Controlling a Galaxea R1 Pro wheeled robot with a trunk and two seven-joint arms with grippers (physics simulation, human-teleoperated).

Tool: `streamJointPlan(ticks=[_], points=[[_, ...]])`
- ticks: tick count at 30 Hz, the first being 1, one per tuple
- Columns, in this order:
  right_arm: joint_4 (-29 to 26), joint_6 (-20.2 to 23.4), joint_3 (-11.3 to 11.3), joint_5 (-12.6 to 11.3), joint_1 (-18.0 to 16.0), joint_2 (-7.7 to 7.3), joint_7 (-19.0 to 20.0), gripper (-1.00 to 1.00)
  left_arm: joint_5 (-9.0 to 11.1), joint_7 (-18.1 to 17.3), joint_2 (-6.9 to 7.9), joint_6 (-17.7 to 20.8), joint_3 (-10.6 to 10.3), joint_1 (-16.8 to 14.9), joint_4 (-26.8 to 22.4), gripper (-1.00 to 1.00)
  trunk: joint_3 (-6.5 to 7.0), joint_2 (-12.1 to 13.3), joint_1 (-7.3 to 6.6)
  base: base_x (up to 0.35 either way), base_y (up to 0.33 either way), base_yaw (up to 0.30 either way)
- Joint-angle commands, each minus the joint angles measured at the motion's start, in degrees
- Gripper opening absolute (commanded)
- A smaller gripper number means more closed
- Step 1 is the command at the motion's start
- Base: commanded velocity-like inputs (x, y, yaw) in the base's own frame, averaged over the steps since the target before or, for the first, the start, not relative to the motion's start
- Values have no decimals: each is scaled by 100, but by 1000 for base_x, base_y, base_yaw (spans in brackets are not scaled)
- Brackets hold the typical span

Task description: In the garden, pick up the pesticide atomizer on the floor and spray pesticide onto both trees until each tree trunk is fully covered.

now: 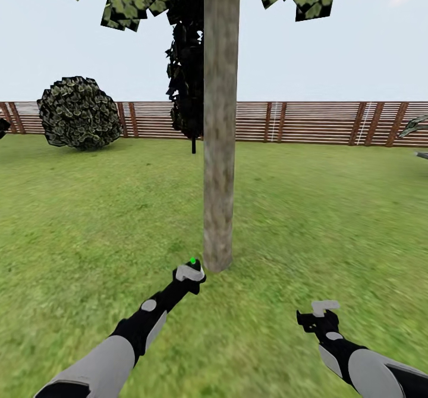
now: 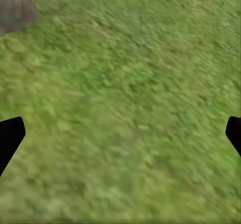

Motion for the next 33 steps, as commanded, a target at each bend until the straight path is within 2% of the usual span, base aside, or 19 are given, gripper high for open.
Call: streamJointPlan(ticks=[1,14,21,27,30,31,33], points=[[0,0,0,0,0,0,0,100,6,1,0,-42,1,0,23,-100,0,0,0,7,0,0],[0,0,0,2,1,0,0,100,19,-8,-8,-70,-30,0,30,-100,0,0,0,281,0,0],[0,0,0,2,2,0,0,100,10,18,-9,162,-21,0,25,-100,0,0,0,337,0,0],[0,0,0,1,9,0,0,100,12,52,-14,204,-10,0,23,-100,0,0,0,108,0,0],[0,0,0,0,9,0,0,100,24,249,-25,718,-29,0,-11,-100,0,0,0,20,0,0],[0,0,0,0,9,0,0,100,29,373,-29,1003,-34,0,-75,-100,0,0,0,9,0,0],[0,0,0,0,9,-3,0,100,35,510,-32,1276,-40,0,-206,-100,0,0,0,6,0,0]])
